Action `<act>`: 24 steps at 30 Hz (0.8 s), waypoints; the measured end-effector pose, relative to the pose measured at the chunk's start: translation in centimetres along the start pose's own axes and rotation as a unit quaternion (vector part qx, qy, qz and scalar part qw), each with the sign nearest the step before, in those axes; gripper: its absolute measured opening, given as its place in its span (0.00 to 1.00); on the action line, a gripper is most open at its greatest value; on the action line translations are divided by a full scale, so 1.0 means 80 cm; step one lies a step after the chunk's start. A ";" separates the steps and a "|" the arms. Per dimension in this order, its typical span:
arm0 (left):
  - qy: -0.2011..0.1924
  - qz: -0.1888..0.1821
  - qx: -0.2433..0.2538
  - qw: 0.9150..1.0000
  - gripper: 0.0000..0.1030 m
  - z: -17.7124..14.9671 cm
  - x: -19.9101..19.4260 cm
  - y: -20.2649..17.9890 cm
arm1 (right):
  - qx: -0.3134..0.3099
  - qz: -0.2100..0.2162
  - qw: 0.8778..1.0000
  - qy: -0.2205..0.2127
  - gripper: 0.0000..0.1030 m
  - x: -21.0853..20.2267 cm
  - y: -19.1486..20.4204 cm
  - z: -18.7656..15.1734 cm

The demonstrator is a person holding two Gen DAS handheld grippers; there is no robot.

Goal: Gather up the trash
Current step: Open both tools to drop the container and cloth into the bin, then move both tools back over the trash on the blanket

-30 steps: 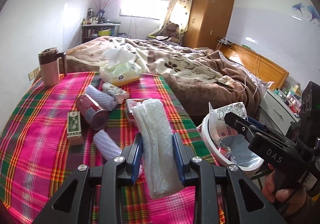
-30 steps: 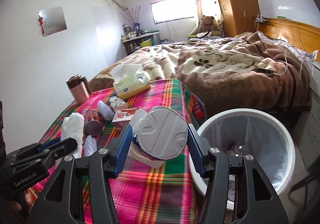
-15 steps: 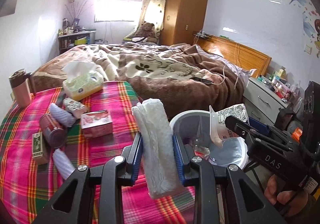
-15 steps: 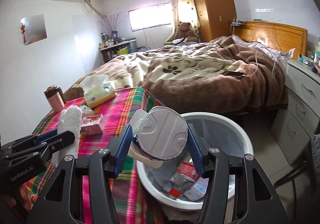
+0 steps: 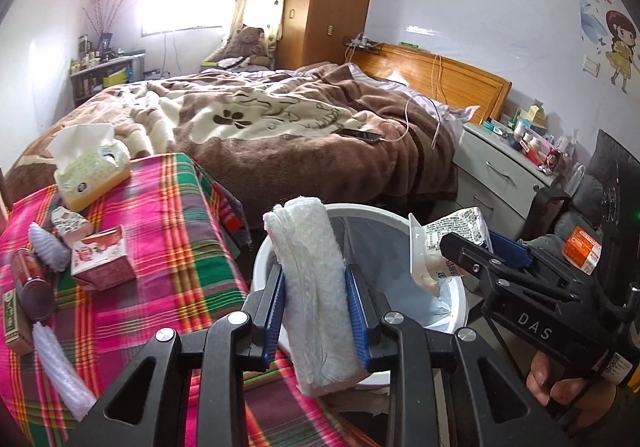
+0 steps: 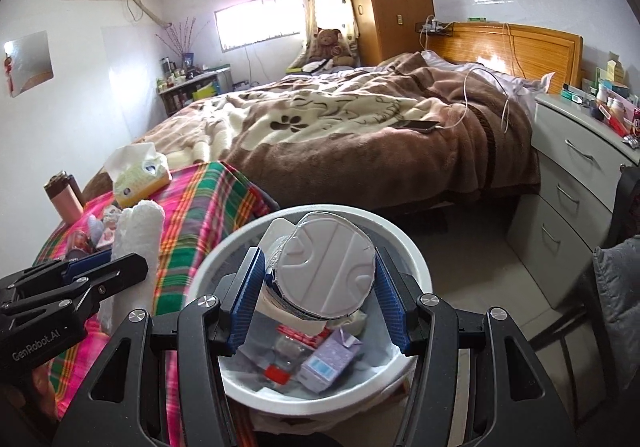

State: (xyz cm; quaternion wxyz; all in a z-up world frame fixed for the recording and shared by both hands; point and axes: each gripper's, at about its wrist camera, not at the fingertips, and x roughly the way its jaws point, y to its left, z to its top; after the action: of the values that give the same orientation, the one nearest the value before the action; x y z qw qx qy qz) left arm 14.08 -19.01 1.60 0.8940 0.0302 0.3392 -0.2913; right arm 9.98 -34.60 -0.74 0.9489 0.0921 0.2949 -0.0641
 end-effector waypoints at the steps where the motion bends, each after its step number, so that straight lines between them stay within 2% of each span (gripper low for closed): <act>1: 0.004 -0.001 0.004 1.000 0.29 0.000 0.007 -0.004 | -0.001 -0.001 1.000 0.004 0.54 0.002 -0.002 0.000; 15: 0.051 -0.010 0.010 0.999 0.30 0.000 0.070 -0.014 | -0.008 -0.012 0.998 0.057 0.55 0.036 -0.027 -0.001; 18: 0.056 -0.011 0.008 0.998 0.35 0.000 0.075 -0.012 | -0.014 -0.017 0.998 0.061 0.56 0.037 -0.027 -0.002; 20: 0.058 -0.011 0.005 0.998 0.42 -0.001 0.076 -0.011 | -0.013 -0.017 0.998 0.063 0.62 0.038 -0.028 -0.002; 21: 0.056 -0.012 0.005 0.998 0.44 -0.001 0.076 -0.011 | -0.012 -0.015 0.998 0.062 0.66 0.038 -0.029 -0.002; 24: 0.054 -0.011 0.007 0.998 0.45 -0.002 0.073 -0.010 | -0.007 -0.017 0.998 0.056 0.66 0.035 -0.031 -0.002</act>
State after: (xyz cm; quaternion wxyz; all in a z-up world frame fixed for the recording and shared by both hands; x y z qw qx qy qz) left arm 17.05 -22.58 -2.06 0.8710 0.0480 0.3849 -0.3016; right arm 11.72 -37.16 -2.79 0.9302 0.0841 0.3498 -0.0728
